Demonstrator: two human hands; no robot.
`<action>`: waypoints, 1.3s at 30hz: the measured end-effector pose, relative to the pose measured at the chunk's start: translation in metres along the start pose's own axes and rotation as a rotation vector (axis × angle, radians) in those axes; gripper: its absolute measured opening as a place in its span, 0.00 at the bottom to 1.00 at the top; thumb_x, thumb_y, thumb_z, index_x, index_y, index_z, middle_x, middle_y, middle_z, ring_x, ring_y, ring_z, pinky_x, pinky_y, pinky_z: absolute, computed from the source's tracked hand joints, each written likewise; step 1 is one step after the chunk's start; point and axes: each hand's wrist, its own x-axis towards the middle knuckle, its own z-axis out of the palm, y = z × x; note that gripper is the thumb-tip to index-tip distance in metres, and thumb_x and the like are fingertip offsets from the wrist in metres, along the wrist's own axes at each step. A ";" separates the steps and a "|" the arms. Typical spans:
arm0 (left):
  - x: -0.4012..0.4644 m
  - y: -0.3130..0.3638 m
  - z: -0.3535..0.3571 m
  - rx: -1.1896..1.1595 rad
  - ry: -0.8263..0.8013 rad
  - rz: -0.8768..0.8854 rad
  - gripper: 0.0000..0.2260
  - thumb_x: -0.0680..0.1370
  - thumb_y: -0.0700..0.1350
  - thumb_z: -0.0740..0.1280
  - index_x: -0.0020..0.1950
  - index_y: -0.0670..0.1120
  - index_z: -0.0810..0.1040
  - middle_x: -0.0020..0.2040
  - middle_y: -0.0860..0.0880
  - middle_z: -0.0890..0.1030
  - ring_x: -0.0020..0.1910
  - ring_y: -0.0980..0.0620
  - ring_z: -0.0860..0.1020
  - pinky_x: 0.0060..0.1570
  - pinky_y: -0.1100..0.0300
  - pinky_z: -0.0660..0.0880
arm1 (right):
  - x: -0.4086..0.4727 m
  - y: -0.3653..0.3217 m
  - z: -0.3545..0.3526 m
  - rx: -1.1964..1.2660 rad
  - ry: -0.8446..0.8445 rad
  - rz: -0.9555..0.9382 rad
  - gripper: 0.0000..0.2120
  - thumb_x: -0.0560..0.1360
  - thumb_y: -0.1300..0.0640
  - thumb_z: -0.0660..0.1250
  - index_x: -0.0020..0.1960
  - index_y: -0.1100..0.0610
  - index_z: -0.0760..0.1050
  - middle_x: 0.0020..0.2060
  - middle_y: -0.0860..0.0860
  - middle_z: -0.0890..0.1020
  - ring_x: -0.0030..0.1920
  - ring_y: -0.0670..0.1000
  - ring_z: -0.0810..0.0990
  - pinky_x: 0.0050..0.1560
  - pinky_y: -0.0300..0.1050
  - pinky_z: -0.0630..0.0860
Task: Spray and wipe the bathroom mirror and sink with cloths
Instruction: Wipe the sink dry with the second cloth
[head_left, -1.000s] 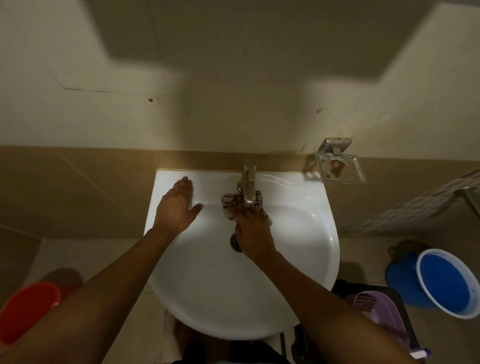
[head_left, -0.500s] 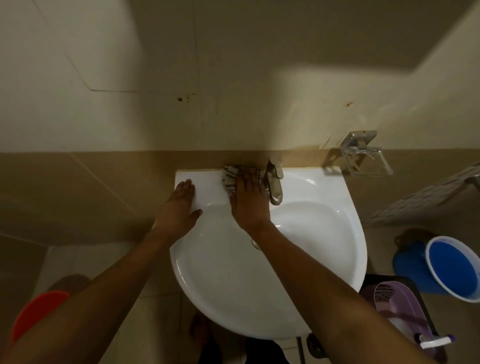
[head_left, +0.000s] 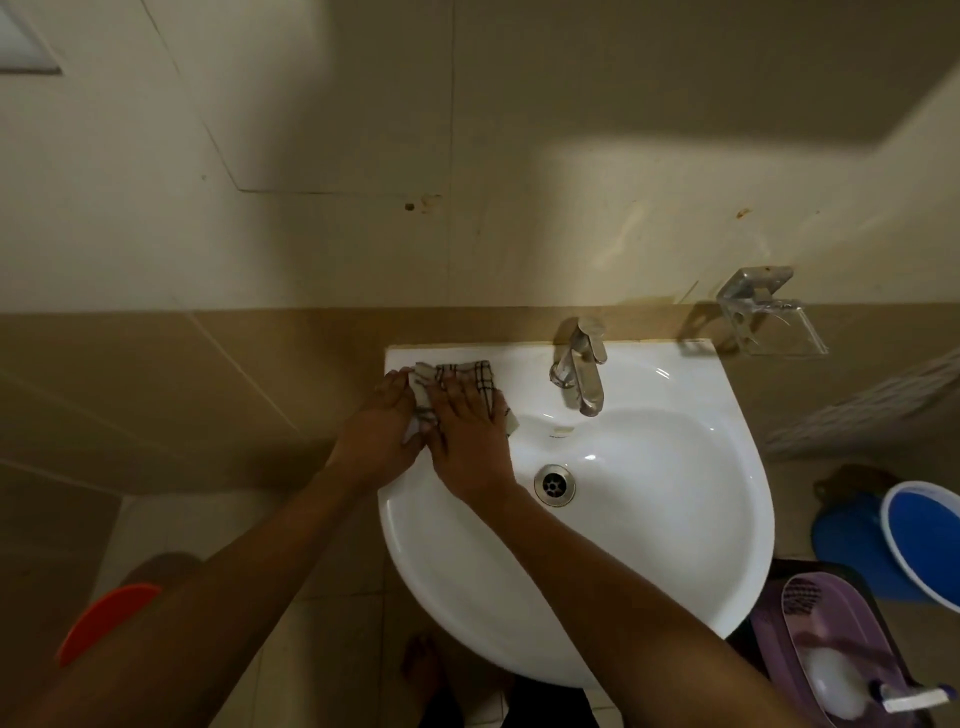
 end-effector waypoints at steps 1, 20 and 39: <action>-0.003 -0.003 0.000 0.008 -0.006 0.012 0.34 0.77 0.58 0.60 0.77 0.42 0.57 0.78 0.41 0.59 0.77 0.44 0.56 0.73 0.57 0.51 | -0.008 0.003 0.002 -0.003 -0.016 -0.026 0.27 0.81 0.46 0.53 0.78 0.51 0.58 0.77 0.52 0.62 0.79 0.54 0.54 0.75 0.69 0.47; -0.049 -0.024 0.015 -0.050 0.056 -0.079 0.34 0.78 0.62 0.48 0.78 0.43 0.54 0.77 0.44 0.60 0.77 0.47 0.58 0.73 0.55 0.57 | 0.049 -0.045 0.005 -0.086 -0.140 0.048 0.25 0.83 0.46 0.48 0.79 0.48 0.53 0.79 0.51 0.56 0.79 0.55 0.47 0.75 0.67 0.43; -0.115 0.033 0.017 -0.251 0.271 -0.395 0.13 0.79 0.38 0.57 0.62 0.41 0.75 0.57 0.40 0.80 0.52 0.40 0.79 0.50 0.53 0.74 | -0.124 -0.059 0.018 0.185 -0.280 -0.141 0.33 0.81 0.51 0.57 0.81 0.55 0.45 0.79 0.59 0.49 0.79 0.59 0.47 0.77 0.60 0.54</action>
